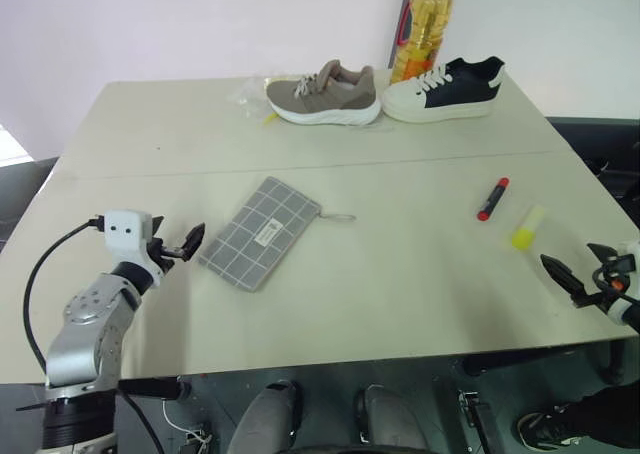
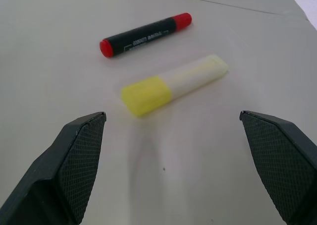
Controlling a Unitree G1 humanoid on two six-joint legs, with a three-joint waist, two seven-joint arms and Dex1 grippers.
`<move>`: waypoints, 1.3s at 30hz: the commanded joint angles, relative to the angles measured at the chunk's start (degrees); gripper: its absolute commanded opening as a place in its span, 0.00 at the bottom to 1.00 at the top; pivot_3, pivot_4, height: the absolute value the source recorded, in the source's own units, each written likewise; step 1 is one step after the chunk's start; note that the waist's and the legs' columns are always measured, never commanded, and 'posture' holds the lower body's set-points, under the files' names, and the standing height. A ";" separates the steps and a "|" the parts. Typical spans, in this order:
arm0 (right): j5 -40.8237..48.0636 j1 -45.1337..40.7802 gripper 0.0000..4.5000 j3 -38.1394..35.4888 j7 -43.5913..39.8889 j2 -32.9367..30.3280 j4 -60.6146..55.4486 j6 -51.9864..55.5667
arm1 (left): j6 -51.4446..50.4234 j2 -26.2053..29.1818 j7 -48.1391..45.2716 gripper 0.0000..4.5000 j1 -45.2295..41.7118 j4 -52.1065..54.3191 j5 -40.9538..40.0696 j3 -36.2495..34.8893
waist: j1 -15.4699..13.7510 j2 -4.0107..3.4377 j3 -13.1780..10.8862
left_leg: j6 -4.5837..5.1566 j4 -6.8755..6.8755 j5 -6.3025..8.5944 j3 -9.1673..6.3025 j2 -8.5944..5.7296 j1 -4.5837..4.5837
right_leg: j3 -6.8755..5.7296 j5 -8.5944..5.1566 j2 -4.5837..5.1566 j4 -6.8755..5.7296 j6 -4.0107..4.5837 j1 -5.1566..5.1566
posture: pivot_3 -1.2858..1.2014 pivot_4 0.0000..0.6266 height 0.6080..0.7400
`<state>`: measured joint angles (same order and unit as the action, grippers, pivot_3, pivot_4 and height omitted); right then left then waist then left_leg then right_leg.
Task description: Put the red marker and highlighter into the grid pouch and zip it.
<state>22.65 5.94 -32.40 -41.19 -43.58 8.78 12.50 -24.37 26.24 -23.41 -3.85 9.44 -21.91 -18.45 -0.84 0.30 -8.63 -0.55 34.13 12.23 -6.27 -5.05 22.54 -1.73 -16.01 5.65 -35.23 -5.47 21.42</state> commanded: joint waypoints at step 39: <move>-10.67 -41.14 0.01 45.73 4.20 25.77 -3.89 11.45 | 20.97 9.08 -11.51 1.00 23.86 14.17 11.61 1.58 | 0.09 0.01 -0.01 | 0.00 -0.08 -0.01 -0.03 -0.02 0.52 | 0.05 0.09 0.00 0.00 0.14 0.88 | 0.52 0.24 0.99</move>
<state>13.38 -33.96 12.62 -37.83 -19.19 3.60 25.65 -5.75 34.17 -34.04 19.08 20.62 -11.67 -16.52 -0.75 0.31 -8.64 -0.56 34.05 12.22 -6.30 -5.07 23.07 -1.68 -15.92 5.63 -35.22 -5.33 22.32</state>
